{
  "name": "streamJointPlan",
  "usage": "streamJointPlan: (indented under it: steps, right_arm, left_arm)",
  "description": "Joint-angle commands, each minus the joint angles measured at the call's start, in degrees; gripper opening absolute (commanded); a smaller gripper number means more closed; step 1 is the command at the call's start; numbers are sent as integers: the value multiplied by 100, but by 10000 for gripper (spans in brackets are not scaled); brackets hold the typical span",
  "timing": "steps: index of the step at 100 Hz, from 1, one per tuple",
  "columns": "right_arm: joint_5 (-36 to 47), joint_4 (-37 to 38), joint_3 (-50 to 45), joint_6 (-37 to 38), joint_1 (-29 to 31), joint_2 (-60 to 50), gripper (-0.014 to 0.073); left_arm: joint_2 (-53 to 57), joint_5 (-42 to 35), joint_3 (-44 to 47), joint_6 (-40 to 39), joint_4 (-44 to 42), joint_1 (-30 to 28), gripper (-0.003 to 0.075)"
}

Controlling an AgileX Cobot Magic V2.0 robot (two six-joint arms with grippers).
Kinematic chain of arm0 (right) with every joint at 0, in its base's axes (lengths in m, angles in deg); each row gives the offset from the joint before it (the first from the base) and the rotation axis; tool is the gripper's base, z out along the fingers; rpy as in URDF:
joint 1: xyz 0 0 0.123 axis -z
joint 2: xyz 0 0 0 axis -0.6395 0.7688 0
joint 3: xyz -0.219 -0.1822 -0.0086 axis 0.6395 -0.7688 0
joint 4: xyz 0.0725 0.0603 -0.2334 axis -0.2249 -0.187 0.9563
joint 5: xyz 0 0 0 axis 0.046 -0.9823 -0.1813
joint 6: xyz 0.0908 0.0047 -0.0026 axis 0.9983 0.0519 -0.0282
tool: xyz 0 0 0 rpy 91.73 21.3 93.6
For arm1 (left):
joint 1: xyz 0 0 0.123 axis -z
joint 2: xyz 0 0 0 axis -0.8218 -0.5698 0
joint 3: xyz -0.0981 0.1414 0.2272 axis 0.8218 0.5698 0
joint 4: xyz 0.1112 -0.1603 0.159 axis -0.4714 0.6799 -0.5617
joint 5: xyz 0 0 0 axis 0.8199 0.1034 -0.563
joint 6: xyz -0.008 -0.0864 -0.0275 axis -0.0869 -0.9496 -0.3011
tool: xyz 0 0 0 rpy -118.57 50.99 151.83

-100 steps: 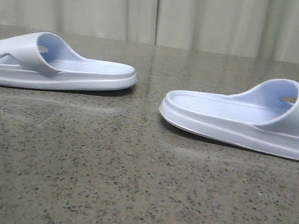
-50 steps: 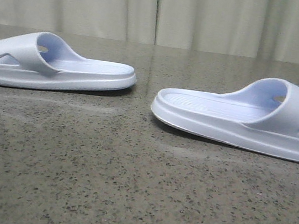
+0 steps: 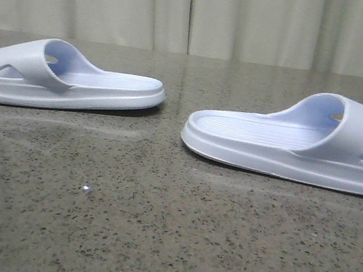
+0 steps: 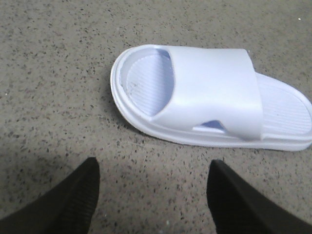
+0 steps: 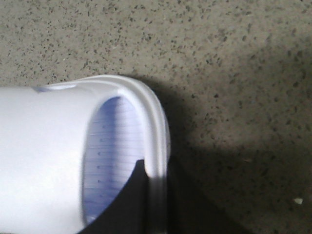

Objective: Insert blue slippers together front up
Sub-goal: 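Grasp each slipper's toe rim, left gripper and right gripper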

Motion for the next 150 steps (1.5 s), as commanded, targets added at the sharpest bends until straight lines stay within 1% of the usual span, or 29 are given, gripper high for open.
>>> streamJointPlan:
  steps: [1,9,17,21,22,27,28,35,43,50,60,77,99,106,127,136,146,150]
  right_arm:
    - [87,-5,152,-103,31,-126,-107]
    - [76,8,152,-103,31,-126,-107]
    - [76,21,152,-103,31,-126,-107]
    - [76,21,152,-115,31,-126,-107]
    - [76,21,152,-128,31,-126,-107]
    - [76,21,152,-139,31,-126,-107]
    - [86,21,152,-139,31,-126,-107]
    - [98,21,152,-139,31,-126,-107]
    - [106,21,152,-139,31,-126,-107]
    - [121,21,152,-139,31,-126,-107]
    - [135,21,152,-139,31,-126,-107]
    - [149,21,152,-139,31,-126,-107]
    - [167,21,152,-183,31,-126,-107]
    - [181,21,152,-183,31,-126,-107]
    - [210,21,152,-183,31,-126,-107]
    - [210,21,152,-183,31,-126,-107]
    - [210,21,152,-183,31,-126,-107]
    - [219,21,152,-183,31,-126,-107]
  left_arm:
    - [-349,-361,-476,6,299,8,421]
    - [-657,-326,-734,19,466,-154,421]
    - [-960,-189,-969,240,889,-434,421]
    - [-1110,-8,-1069,639,1272,-610,421]
    - [-1136,25,-1083,639,1349,-641,421]
    - [-1313,296,-1179,1211,1971,-857,421]
    - [-1364,382,-1202,1484,2170,-918,421]
    - [-1635,792,-1281,2294,3129,-1220,421]
    - [-1926,1129,-1320,2767,3814,-1514,421]
    - [-2175,1368,-1357,2925,3909,-1652,421]
    - [-2515,1597,-1404,3113,3909,-1685,421]
    - [-2938,1823,-1539,3528,4147,-1685,421]
    - [-3277,1908,-1756,3638,4178,-1685,412]
    - [-3318,1918,-1756,3663,4211,-1685,381]
    - [-3567,2208,-1756,3756,4211,-1685,237]
    - [-3604,2250,-1756,3771,4211,-1685,150]
    - [-3582,2250,-1756,3800,4224,-1685,15]
    - [-3573,2262,-1756,3814,4224,-1685,15]
